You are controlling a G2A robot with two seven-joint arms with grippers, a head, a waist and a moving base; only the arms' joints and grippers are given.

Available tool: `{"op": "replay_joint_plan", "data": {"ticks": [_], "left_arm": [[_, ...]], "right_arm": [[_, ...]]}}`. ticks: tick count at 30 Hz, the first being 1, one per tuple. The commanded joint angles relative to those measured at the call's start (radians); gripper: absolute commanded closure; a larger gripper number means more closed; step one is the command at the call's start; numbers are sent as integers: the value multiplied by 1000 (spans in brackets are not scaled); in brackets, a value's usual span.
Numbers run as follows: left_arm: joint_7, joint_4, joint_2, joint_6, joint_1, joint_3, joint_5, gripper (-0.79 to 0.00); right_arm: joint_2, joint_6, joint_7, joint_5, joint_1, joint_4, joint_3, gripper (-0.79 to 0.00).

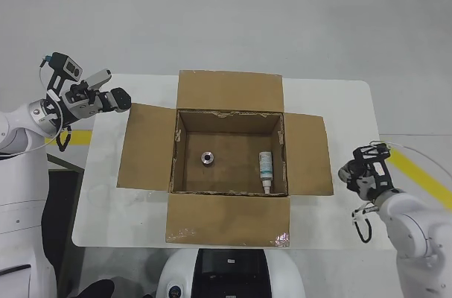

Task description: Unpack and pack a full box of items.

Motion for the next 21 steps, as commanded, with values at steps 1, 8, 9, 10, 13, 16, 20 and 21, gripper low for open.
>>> {"op": "replay_joint_plan", "data": {"ticks": [1, 8, 9, 10, 13, 16, 20, 21], "left_arm": [[0, 0, 0, 0, 0, 0, 0, -785], [0, 0, 0, 0, 0, 0, 0, -785], [0, 0, 0, 0, 0, 0, 0, -785], [0, 0, 0, 0, 0, 0, 0, -785], [0, 0, 0, 0, 0, 0, 0, -785], [0, 0, 0, 0, 0, 0, 0, -785], [0, 0, 0, 0, 0, 0, 0, -785], [0, 0, 0, 0, 0, 0, 0, -785]], "right_arm": [[-1, 20, -26, 0, 2, 23, -5, 0], [-5, 68, -77, -28, 40, 95, -47, 0], [-5, 74, -79, -34, 49, 102, -55, 0], [-6, 83, -80, -41, 58, 109, -62, 0], [-8, 111, -81, -61, 83, 128, -82, 0], [-10, 131, -76, -83, 106, 145, -105, 0], [-12, 148, -70, -115, 127, 170, -134, 0], [-12, 154, -70, -120, 130, 175, -139, 0]]}}
